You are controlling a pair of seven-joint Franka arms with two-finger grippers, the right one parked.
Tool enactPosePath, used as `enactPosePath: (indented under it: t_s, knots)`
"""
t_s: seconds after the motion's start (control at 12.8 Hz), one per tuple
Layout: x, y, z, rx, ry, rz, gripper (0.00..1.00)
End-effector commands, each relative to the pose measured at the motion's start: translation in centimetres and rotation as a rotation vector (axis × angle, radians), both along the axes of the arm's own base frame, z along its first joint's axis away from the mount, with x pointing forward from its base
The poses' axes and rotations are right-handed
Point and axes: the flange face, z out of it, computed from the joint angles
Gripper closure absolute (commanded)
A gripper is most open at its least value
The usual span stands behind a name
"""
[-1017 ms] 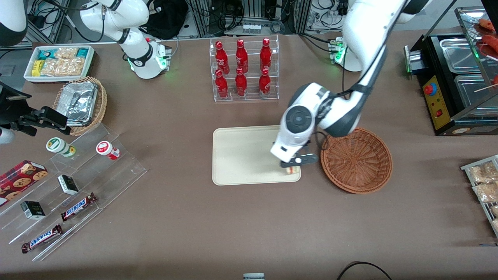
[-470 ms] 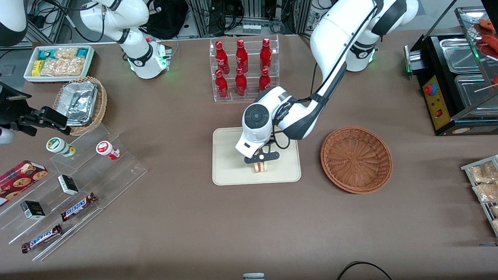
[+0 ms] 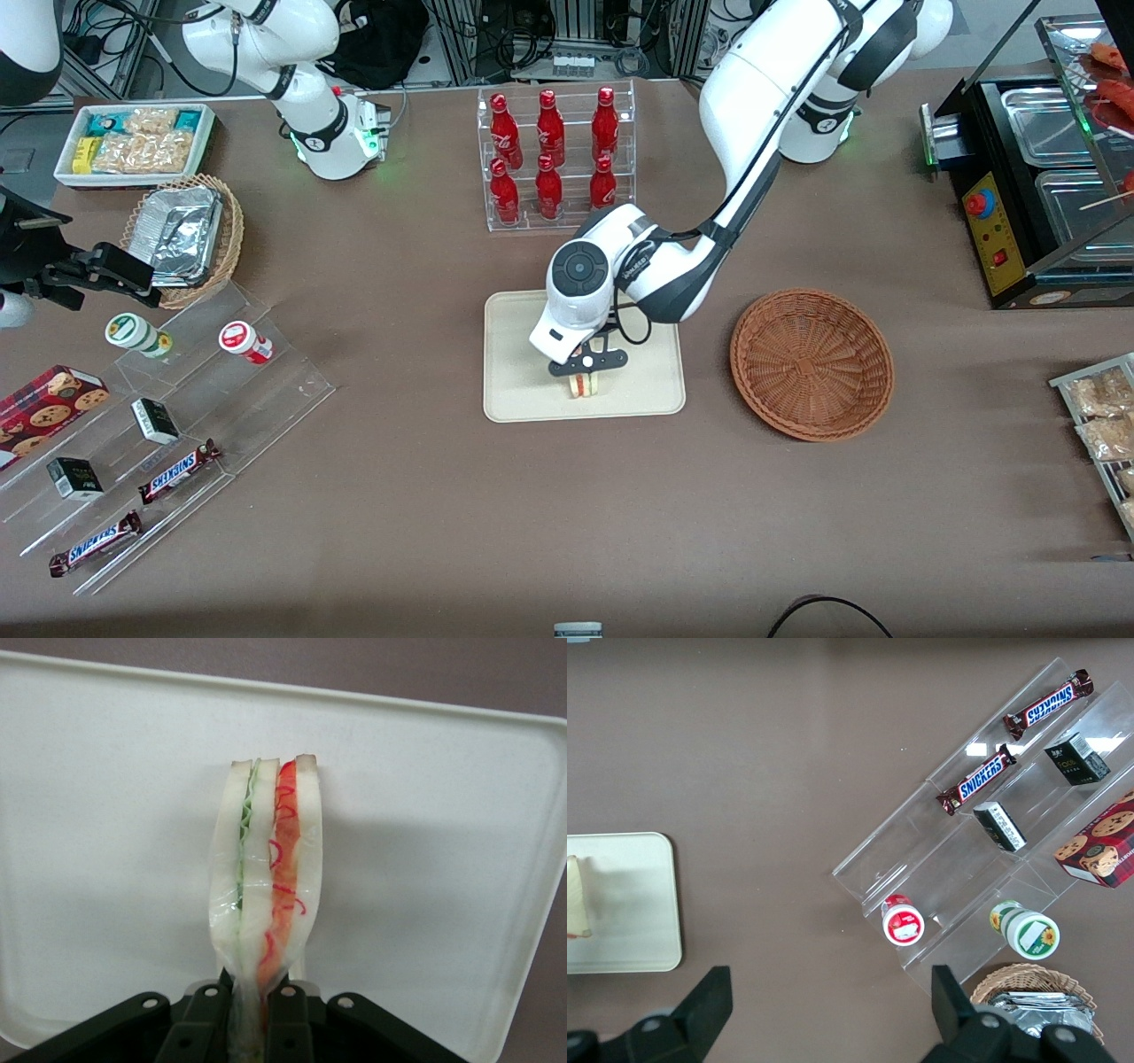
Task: Place sandwich from basket to tray
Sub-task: 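Lower the sandwich onto the tray and open the left gripper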
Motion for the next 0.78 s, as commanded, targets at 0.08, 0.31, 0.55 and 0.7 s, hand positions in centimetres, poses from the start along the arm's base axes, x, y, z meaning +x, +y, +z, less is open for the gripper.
enactPosePath:
  t_s: [0.08,0.31,0.55,0.7]
  knots:
    - [-1.2,-1.0,-0.5,-0.002,0.013,-0.006,0.99]
    - [-1.9,-0.9,-1.5,0.007,0.027,-0.019,0.96]
    - [-1.7,-0.8,-1.0,0.004,0.026,-0.011,0.22]
    - [-1.1,-0.8,0.7,-0.005,0.012,-0.001,0.0]
